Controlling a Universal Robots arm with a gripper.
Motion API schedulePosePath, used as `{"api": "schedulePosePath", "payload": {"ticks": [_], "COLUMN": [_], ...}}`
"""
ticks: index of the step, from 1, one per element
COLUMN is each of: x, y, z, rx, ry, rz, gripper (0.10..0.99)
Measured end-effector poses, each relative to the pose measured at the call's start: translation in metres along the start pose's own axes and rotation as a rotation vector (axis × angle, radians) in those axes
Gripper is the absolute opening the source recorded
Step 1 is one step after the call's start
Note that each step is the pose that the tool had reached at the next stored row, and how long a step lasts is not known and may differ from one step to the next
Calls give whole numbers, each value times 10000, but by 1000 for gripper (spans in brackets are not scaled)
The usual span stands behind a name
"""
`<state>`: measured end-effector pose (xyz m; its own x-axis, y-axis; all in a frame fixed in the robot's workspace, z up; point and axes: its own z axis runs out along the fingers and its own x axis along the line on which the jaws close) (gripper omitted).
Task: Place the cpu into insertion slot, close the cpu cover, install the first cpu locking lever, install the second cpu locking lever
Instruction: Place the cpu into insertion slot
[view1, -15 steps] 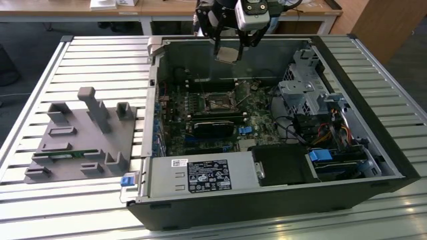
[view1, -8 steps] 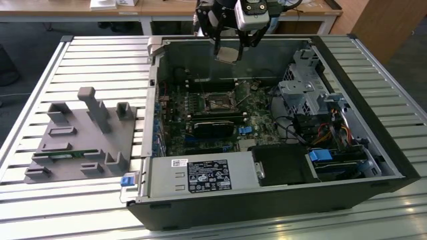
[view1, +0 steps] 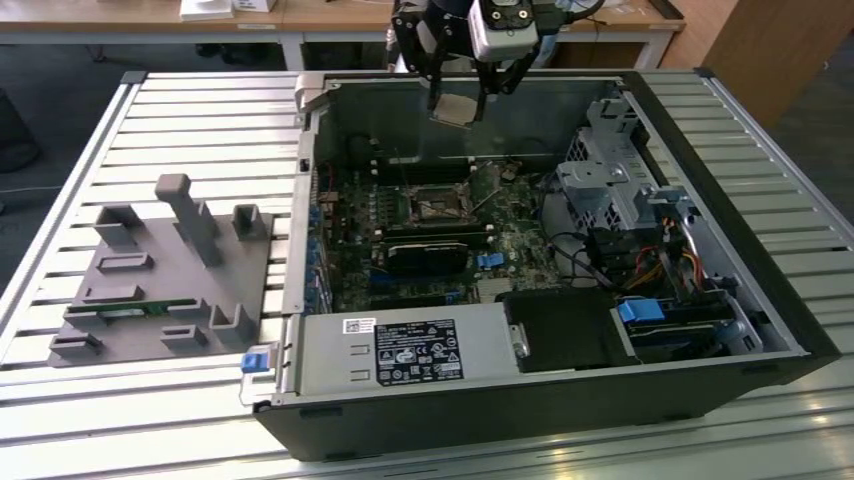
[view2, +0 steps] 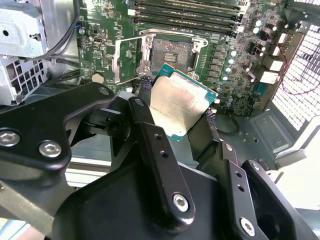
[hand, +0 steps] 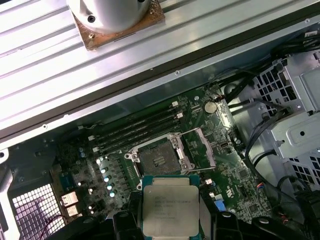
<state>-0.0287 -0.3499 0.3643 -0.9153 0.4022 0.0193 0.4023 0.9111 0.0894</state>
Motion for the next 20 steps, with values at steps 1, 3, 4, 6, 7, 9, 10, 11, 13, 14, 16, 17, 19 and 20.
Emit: {"api": "schedulePosePath", "payload": {"ticks": [1, 3, 4, 6, 7, 9, 10, 11, 13, 14, 16, 17, 19, 20], "x": [0, 0, 0, 0, 0, 0, 0, 0, 0, 0, 0, 0, 0, 0], "y": [0, 0, 0, 0, 0, 0, 0, 0, 0, 0, 0, 0, 0, 0], "z": [0, 0, 0, 0, 0, 0, 0, 0, 0, 0, 0, 0, 0, 0], "rx": [0, -1, -1, -3, -2, -3, -3, -4, -5, -5, -6, -6, -7, -8], "ry": [-2, -5, -7, -10, -13, -16, -18, -20, -24, -26, -29, -31, -35, -36], "rz": [18, 58, 78, 119, 140, 182, 203, 225, 266, 285, 324, 344, 387, 406], "gripper": [541, 541, 541, 541, 541, 541, 541, 541, 541, 541, 541, 541, 541, 541]}}
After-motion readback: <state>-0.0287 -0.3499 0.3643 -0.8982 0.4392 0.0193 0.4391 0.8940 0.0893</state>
